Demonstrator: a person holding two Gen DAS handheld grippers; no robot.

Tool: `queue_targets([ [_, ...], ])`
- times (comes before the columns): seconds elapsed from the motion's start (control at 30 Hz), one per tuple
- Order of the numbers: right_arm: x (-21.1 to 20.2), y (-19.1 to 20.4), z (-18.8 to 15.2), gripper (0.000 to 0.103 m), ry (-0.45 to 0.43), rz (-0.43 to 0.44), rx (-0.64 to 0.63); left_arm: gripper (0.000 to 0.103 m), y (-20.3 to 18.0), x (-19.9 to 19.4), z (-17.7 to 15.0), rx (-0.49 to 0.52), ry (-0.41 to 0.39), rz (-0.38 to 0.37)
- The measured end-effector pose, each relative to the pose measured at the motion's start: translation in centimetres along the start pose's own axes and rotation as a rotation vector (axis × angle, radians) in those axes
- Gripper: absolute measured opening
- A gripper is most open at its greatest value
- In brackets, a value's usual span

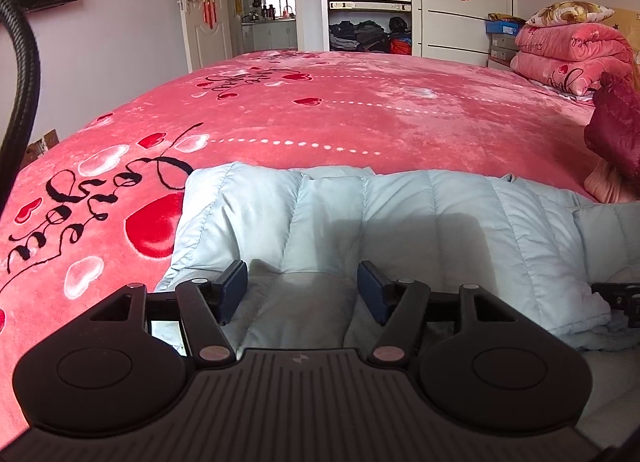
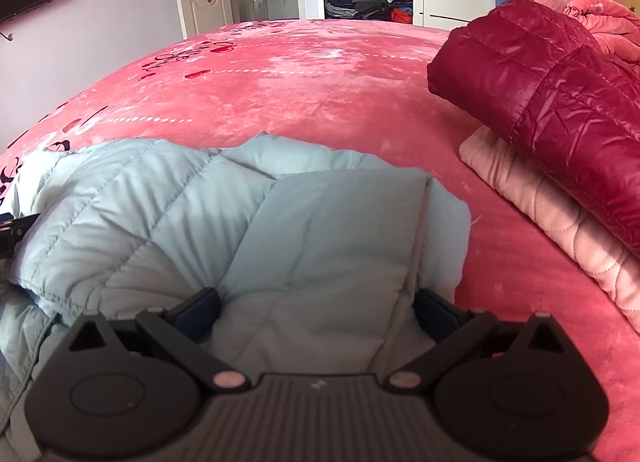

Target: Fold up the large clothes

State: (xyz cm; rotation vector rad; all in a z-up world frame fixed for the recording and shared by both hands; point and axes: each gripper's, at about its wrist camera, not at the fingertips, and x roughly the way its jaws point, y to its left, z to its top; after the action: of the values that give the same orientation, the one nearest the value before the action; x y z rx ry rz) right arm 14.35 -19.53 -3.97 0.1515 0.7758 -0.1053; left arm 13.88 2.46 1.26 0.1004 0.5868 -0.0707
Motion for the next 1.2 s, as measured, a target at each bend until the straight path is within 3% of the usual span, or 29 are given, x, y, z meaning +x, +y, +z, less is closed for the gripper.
queue_targets([
  [0.27, -2.8, -0.1, -0.5, 0.102, -0.044, 0.023, -0.015, 0.089, 0.6, -4.2, 0.6, 0.037, -0.029, -0.028],
  [0.5, -7.2, -1.7, -1.3, 0.102, -0.112, 0.025, -0.027, 0.093, 3.5, -8.3, 0.6, 0.053, 0.008, -0.041],
  [0.67, -10.5, -4.1, -1.7, 0.102, -0.155, 0.027, 0.063, 0.094, 6.5, -11.5, 0.3, 0.023, 0.042, -0.042],
  [0.83, -14.2, -6.1, -2.7, 0.102, -0.187, 0.089, 0.197, 0.098, 8.7, -14.2, -0.2, -0.01, 0.088, -0.079],
  [1.03, -17.2, -6.4, -5.6, 0.102, -0.112, 0.161, 0.25, 0.098, 10.1, -14.8, -1.8, -0.002, 0.18, -0.137],
  [1.2, -17.8, -4.1, -8.8, 0.099, 0.062, 0.159, 0.171, 0.098, 11.3, -13.3, -3.1, -0.024, 0.275, -0.175],
])
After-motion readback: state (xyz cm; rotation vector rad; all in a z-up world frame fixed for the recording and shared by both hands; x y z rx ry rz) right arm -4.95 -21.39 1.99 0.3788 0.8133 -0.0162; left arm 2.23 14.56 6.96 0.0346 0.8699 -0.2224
